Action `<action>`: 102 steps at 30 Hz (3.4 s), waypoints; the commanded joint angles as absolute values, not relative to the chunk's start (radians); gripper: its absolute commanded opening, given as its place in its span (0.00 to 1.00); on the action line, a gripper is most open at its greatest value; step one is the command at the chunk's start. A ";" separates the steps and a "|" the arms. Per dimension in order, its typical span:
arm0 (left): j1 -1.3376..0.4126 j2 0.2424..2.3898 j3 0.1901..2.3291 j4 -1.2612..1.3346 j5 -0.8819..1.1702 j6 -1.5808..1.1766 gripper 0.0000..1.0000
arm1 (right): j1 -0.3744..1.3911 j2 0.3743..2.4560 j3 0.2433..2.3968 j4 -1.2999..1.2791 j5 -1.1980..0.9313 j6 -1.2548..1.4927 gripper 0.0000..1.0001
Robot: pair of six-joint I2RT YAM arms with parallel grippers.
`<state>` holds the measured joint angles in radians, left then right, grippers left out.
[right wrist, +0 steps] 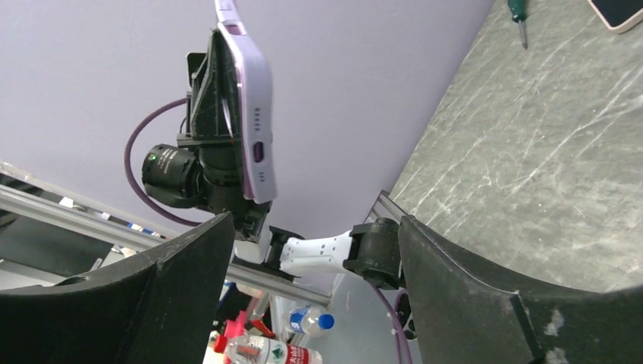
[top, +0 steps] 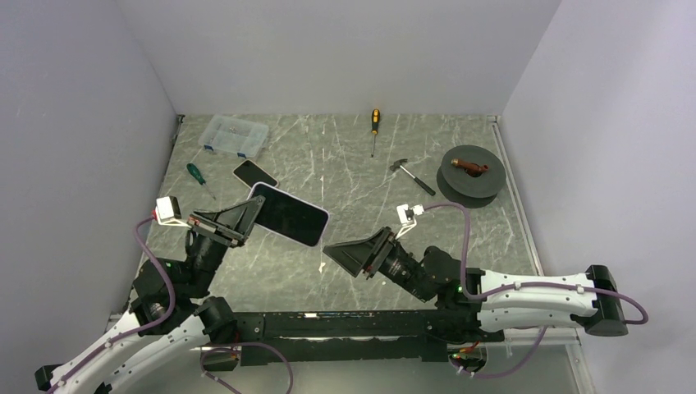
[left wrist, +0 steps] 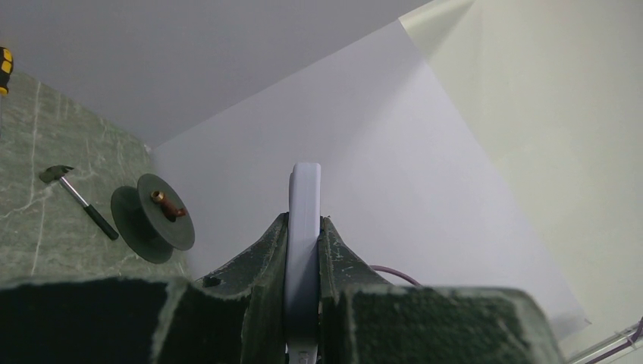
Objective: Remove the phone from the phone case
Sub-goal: Remove the phone case from the phone.
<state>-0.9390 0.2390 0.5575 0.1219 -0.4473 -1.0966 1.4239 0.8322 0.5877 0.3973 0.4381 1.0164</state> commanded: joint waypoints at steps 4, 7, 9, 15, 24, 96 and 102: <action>-0.937 0.227 0.579 0.244 -0.418 -1.129 0.00 | 1.427 0.807 0.652 0.417 0.385 0.889 0.82; -0.937 0.232 0.578 0.248 -0.416 -1.133 0.00 | 1.428 0.846 0.715 0.357 0.337 0.852 0.81; -0.936 0.237 0.581 0.251 -0.411 -1.133 0.00 | 1.428 0.862 0.718 0.371 0.322 0.852 0.80; -0.936 0.247 0.602 0.243 -0.398 -1.126 0.00 | 1.428 0.885 0.729 0.354 0.357 0.889 0.74; -0.937 0.235 0.594 0.230 -0.406 -1.130 0.00 | 1.432 0.891 0.727 0.412 0.320 0.878 0.71; -0.937 0.236 0.595 0.213 -0.329 -1.167 0.00 | 1.311 0.913 0.668 0.376 0.395 1.079 0.50; -0.937 0.255 0.601 0.218 -0.309 -1.172 0.00 | 1.292 0.930 0.676 0.382 0.380 1.086 0.50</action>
<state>-0.9340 0.2462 0.5743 0.1085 -0.3634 -1.1271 1.3025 0.9222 0.6403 0.3508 0.3672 1.0714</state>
